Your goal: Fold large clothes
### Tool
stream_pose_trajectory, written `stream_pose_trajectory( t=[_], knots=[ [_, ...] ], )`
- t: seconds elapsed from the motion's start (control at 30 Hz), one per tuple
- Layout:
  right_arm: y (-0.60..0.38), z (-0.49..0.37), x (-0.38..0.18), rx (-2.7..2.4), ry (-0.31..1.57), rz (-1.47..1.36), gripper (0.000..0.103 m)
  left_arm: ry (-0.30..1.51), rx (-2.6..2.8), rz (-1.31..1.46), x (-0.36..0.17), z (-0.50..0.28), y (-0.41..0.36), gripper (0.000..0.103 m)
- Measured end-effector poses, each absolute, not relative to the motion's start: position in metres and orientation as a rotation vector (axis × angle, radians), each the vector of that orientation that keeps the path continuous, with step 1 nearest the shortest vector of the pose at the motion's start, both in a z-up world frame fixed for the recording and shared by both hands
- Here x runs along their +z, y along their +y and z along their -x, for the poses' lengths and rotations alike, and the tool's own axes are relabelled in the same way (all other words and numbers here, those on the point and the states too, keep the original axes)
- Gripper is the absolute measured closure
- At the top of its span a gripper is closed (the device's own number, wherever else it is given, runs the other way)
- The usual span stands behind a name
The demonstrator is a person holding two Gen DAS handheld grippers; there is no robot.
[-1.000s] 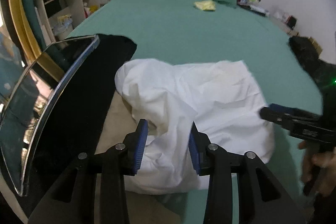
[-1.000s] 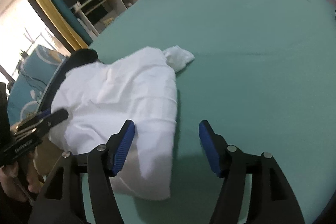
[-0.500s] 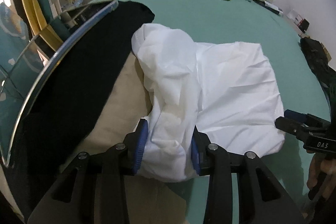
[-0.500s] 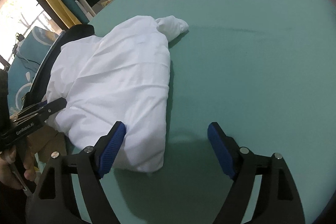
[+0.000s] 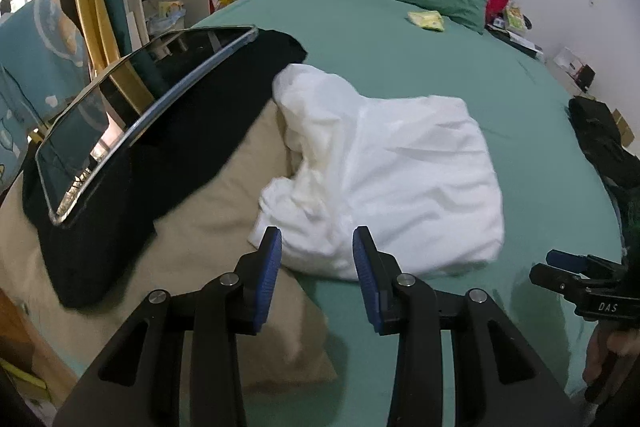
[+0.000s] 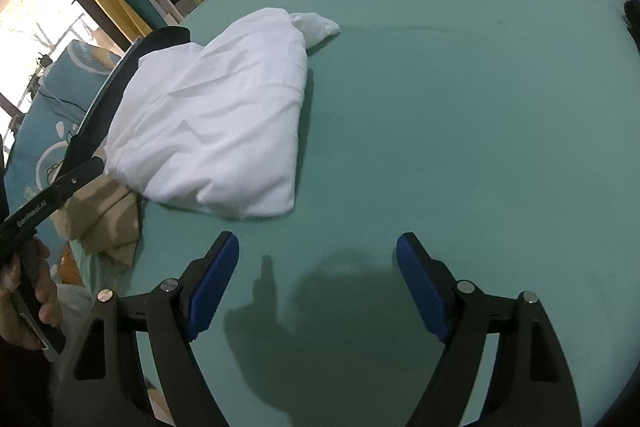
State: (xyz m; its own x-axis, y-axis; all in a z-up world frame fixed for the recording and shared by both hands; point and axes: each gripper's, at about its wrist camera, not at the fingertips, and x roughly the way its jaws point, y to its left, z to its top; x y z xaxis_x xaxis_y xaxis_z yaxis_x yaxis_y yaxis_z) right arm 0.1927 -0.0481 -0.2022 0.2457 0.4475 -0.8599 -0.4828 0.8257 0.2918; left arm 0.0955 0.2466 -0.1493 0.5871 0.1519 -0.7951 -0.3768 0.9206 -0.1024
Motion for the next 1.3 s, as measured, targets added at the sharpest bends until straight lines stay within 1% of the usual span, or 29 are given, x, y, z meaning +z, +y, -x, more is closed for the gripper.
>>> stream_pose_trajectory(
  t=[0.63,1.1,1.17,1.3],
  knots=[
    [-0.115,-0.133,-0.157,0.589,1.113,0.000,0.022,0.904,0.253,0.361,-0.128,-0.046,0.172,0.064],
    [-0.174,-0.099,-0.124,0.536,1.070,-0.007,0.022,0.877,0.129,0.290,-0.085,-0.034,0.102,0.064],
    [-0.184,-0.096,-0.119,0.528,1.057,-0.013,0.021,0.873,0.108,0.271,-0.078,-0.035,0.089,0.064],
    [-0.204,-0.090,-0.108,0.494,1.027,-0.026,0.015,0.849,0.054,0.242,-0.064,-0.037,0.064,0.064]
  ],
)
